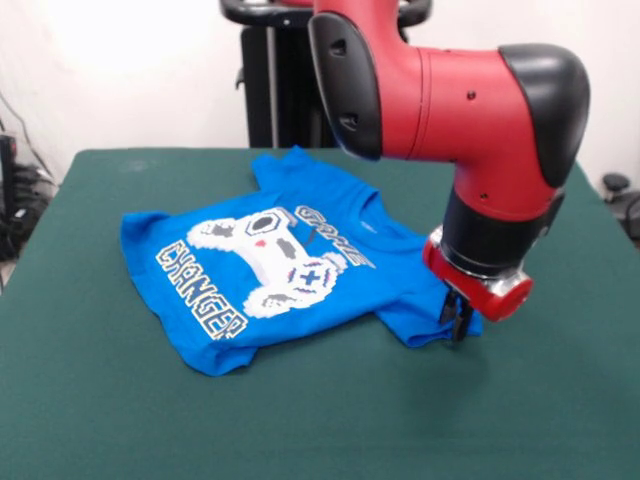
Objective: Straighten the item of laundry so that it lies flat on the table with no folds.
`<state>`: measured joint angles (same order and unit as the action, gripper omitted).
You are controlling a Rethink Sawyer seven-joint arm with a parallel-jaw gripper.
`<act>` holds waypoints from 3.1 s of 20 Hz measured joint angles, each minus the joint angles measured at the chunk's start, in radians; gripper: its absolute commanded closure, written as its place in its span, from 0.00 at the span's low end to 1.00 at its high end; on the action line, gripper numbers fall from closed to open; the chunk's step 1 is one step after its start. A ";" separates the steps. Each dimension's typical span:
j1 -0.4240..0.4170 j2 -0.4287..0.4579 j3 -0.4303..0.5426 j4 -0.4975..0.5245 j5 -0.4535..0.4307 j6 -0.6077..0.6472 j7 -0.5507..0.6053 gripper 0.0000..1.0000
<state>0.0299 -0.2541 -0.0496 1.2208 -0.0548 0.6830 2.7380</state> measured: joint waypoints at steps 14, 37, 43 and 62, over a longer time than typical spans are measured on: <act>-0.020 -0.004 0.019 0.008 0.004 0.001 0.000 1.00; 0.060 -0.053 -0.017 0.026 -0.130 -0.015 0.000 1.00; 0.049 -0.062 -0.016 0.026 -0.157 -0.014 0.000 1.00; 0.009 -0.031 0.040 0.022 -0.167 -0.047 0.000 1.00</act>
<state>0.0389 -0.2855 -0.0097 1.2431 -0.2219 0.6363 2.7380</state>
